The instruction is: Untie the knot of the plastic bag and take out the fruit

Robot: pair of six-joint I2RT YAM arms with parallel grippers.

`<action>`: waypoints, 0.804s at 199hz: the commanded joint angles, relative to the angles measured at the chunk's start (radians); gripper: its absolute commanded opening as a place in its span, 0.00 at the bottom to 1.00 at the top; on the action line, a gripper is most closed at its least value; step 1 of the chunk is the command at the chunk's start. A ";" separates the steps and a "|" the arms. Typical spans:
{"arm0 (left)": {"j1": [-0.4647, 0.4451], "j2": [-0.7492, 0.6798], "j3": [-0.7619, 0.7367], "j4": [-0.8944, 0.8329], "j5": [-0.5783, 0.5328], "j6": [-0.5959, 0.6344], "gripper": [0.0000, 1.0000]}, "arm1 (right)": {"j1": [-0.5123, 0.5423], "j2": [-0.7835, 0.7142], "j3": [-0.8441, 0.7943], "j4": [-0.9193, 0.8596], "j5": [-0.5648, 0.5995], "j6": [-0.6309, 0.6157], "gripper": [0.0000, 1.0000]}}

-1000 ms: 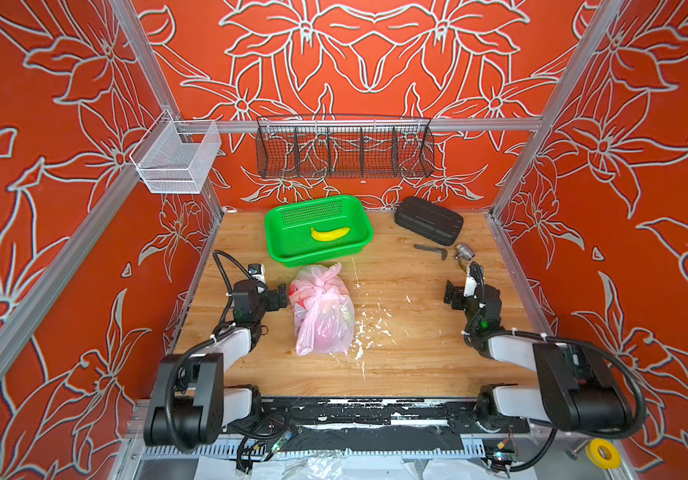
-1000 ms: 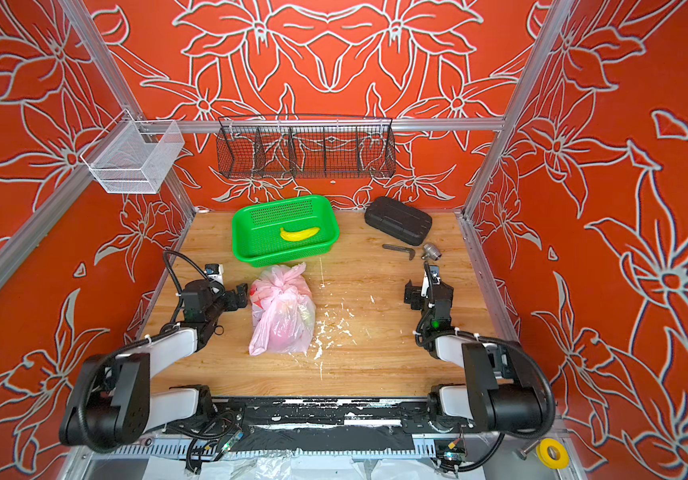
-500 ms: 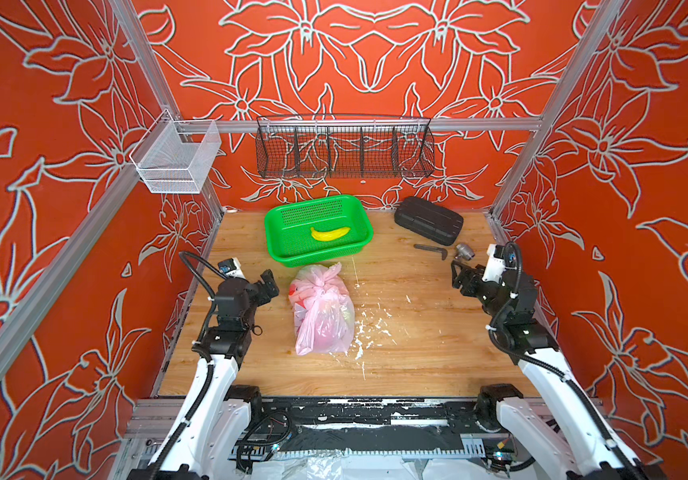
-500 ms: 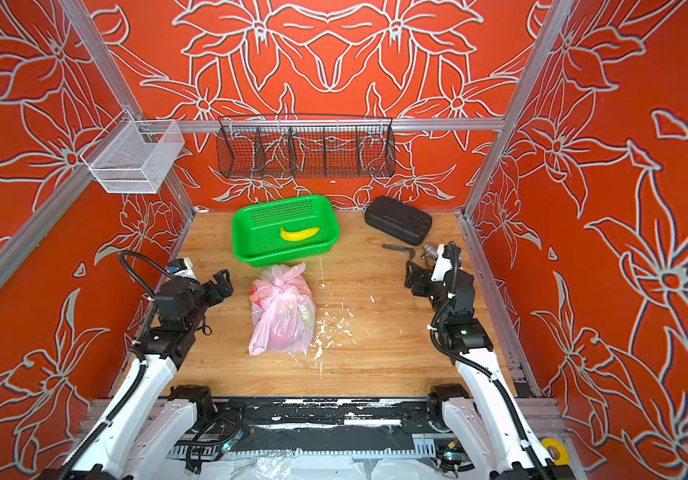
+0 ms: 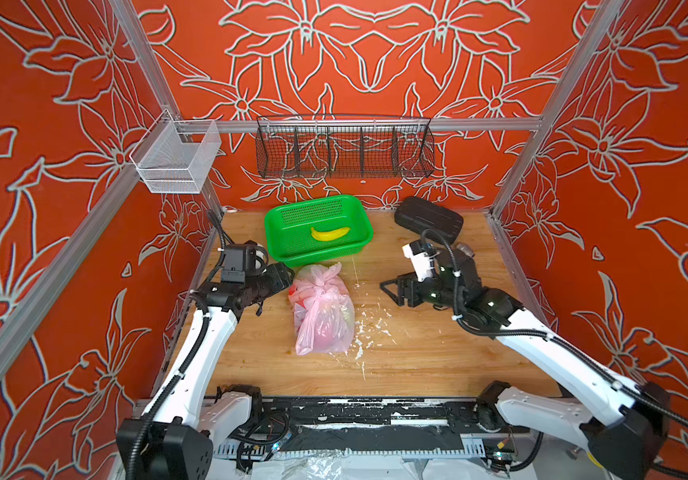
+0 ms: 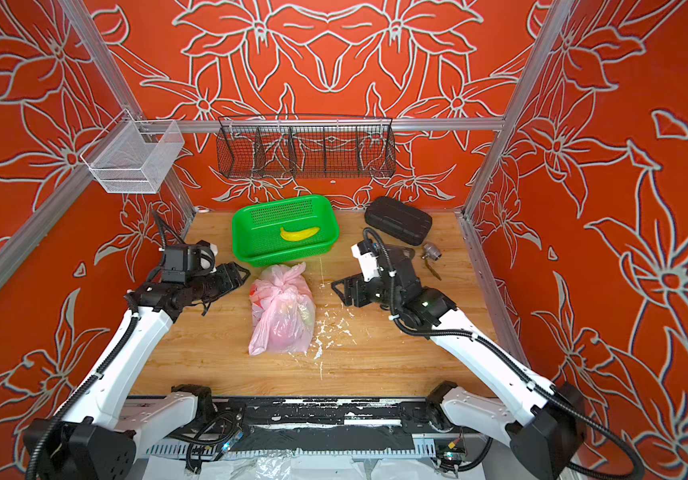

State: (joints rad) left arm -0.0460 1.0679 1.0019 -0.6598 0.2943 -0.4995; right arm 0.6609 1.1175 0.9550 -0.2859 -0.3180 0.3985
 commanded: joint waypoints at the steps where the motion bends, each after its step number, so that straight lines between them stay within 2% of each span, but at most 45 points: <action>1: -0.054 0.014 0.041 -0.064 0.075 0.012 0.62 | 0.096 0.082 0.049 0.014 0.044 0.005 0.76; 20: -0.099 0.047 0.059 -0.078 0.066 0.021 0.56 | 0.177 0.178 0.086 0.045 0.104 0.005 0.76; 51: -0.165 0.088 0.066 -0.070 0.012 0.045 0.54 | 0.262 0.359 0.187 0.057 0.162 0.005 0.76; 98: -0.192 0.146 0.069 -0.049 0.016 0.070 0.54 | 0.286 0.545 0.263 0.147 0.176 0.087 0.74; 160: -0.207 0.230 0.073 -0.026 0.040 0.090 0.59 | 0.286 0.597 0.225 0.250 0.143 0.127 0.41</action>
State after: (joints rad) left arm -0.2440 1.2751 1.0527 -0.7002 0.3164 -0.4305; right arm 0.9436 1.7092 1.1919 -0.1074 -0.1730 0.4866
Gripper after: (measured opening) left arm 0.586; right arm 0.465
